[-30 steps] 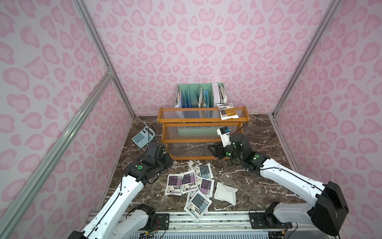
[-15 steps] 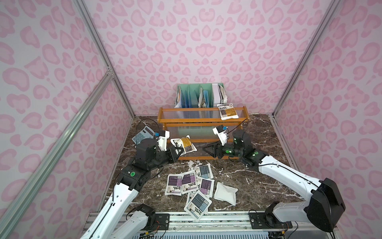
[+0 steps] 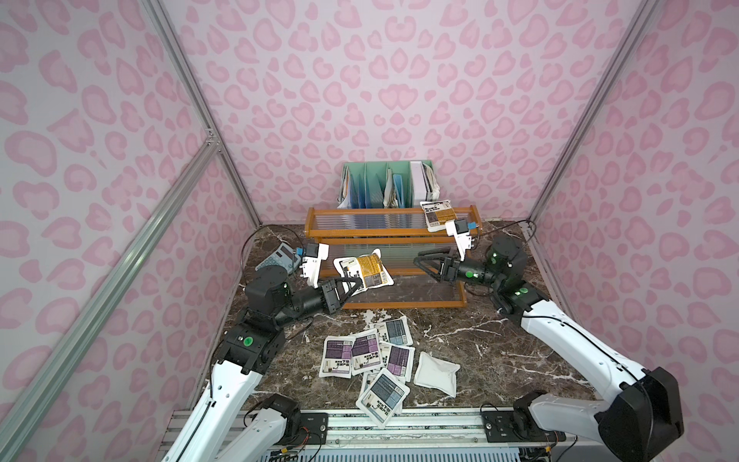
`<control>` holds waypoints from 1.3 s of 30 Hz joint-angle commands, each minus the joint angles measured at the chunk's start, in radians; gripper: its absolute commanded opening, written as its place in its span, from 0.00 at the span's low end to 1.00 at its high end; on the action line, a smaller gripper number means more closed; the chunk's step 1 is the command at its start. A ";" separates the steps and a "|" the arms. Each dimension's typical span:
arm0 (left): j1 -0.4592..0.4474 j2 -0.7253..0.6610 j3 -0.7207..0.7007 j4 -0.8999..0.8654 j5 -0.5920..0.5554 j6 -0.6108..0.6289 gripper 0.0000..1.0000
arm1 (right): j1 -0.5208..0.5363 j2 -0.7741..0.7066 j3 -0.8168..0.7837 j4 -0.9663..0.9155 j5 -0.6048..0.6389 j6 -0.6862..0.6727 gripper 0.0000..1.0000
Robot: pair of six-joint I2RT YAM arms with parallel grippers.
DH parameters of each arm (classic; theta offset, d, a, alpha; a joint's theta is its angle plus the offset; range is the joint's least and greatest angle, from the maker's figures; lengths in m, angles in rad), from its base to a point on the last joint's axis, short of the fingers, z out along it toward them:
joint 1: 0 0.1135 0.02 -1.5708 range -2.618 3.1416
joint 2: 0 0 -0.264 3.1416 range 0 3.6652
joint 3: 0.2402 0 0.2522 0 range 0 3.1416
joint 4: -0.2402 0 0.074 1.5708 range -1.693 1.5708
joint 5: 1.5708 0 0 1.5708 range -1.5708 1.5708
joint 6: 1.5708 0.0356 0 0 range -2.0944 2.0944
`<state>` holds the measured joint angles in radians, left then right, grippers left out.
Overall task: Place the bagged coffee beans on the shelf by color
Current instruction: Pick up the bagged coffee beans at the center of the board.
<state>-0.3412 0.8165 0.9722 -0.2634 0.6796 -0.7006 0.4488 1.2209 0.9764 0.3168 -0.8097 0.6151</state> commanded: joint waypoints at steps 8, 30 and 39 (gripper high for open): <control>0.006 0.022 0.044 0.028 0.053 0.043 0.00 | -0.171 -0.059 0.072 -0.150 -0.034 -0.089 0.55; 0.001 0.078 0.021 0.170 0.177 -0.057 0.00 | 0.075 0.177 0.127 0.239 -0.110 0.068 0.54; -0.004 0.088 0.014 0.169 0.186 -0.053 0.00 | 0.142 0.269 0.177 0.361 -0.155 0.134 0.50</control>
<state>-0.3454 0.8997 0.9852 -0.1284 0.8490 -0.7574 0.5758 1.4796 1.1378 0.5945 -0.9348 0.7162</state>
